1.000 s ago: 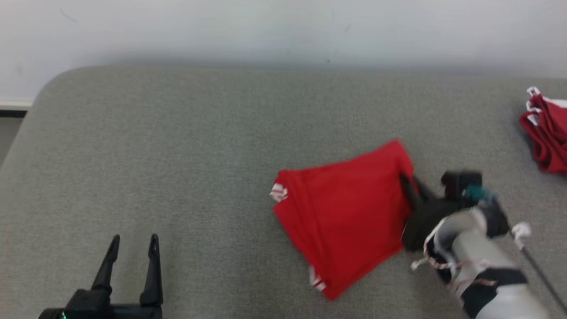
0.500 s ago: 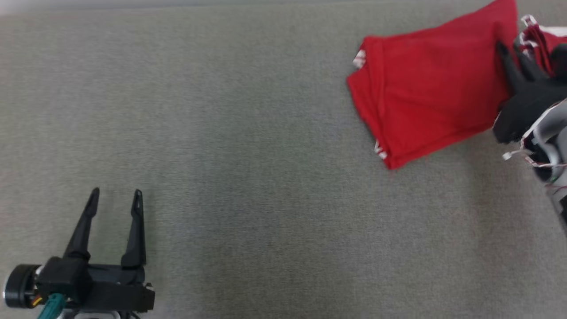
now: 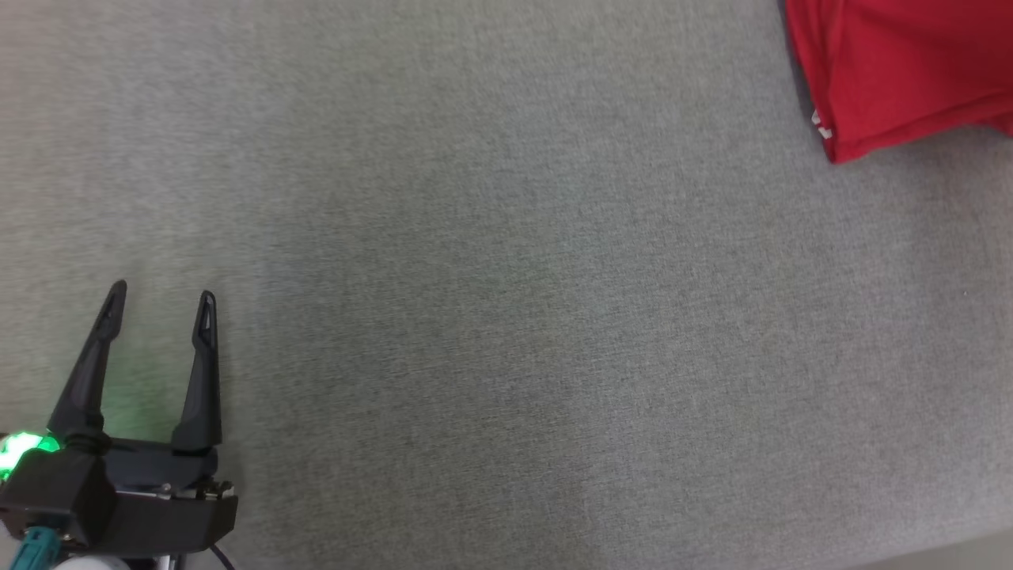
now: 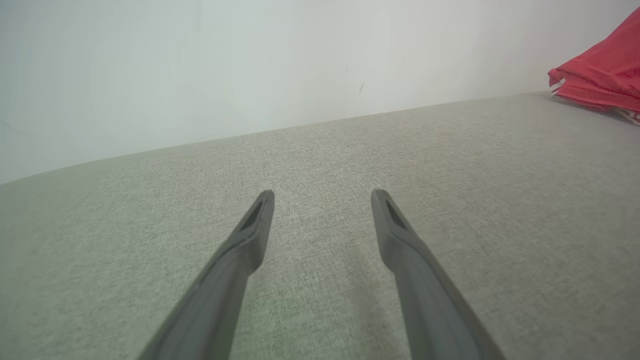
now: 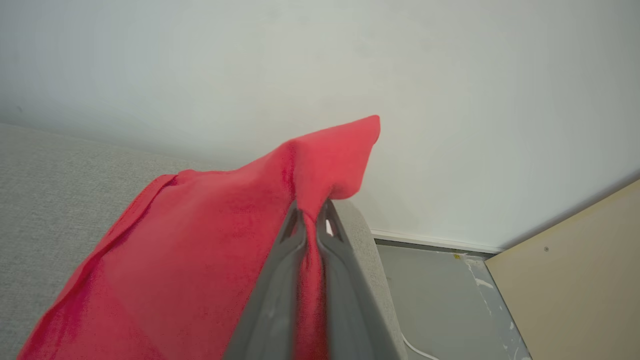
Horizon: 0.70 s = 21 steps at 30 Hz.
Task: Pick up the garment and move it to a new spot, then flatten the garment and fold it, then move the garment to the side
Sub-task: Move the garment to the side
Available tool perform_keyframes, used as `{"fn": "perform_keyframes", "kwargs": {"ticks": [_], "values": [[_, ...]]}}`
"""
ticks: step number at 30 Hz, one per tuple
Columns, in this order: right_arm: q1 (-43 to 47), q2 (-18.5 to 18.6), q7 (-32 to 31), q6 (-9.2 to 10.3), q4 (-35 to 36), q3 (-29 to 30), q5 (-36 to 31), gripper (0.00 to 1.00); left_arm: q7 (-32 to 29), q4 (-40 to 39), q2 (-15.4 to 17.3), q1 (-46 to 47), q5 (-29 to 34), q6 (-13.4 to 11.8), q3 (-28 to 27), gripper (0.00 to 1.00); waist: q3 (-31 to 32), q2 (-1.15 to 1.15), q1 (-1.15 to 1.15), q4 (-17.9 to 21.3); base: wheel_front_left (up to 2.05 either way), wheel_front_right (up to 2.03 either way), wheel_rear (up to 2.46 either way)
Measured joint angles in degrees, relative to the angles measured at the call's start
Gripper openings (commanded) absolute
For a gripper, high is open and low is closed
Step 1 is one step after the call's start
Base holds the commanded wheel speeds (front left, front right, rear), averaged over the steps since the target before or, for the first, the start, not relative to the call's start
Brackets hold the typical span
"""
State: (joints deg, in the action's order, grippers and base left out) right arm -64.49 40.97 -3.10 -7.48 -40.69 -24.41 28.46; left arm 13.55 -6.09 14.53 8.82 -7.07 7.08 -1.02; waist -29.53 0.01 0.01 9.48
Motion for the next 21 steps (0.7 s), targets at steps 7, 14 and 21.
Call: {"fn": "perform_keyframes", "kwargs": {"ticks": [7, 14, 21], "values": [[-3.41, 4.69, -3.2, 0.0, -2.74, -2.38, -1.82, 0.0, -1.66, -4.64, 1.23, -0.01, 0.0, -0.02, -0.18, 1.0, -3.66, 0.0, -0.01, 2.0, 0.0, 0.0, 0.0], [-6.81, 4.26, 0.23, -0.01, -9.66, -2.52, -7.53, 0.0, -2.55, -7.12, 1.94, 0.37, -0.01, -0.11, -0.04, 1.0, -6.41, -0.01, 0.0, 2.3, 0.0, 0.0, 0.0], [-11.2, 1.52, 5.23, -0.01, -17.27, 0.42, -16.6, 1.0, -2.19, -7.22, 2.03, 0.81, -0.34, -0.59, 0.13, 1.0, -7.43, -0.01, -0.01, 1.37, 0.0, 0.0, 0.0]]}}
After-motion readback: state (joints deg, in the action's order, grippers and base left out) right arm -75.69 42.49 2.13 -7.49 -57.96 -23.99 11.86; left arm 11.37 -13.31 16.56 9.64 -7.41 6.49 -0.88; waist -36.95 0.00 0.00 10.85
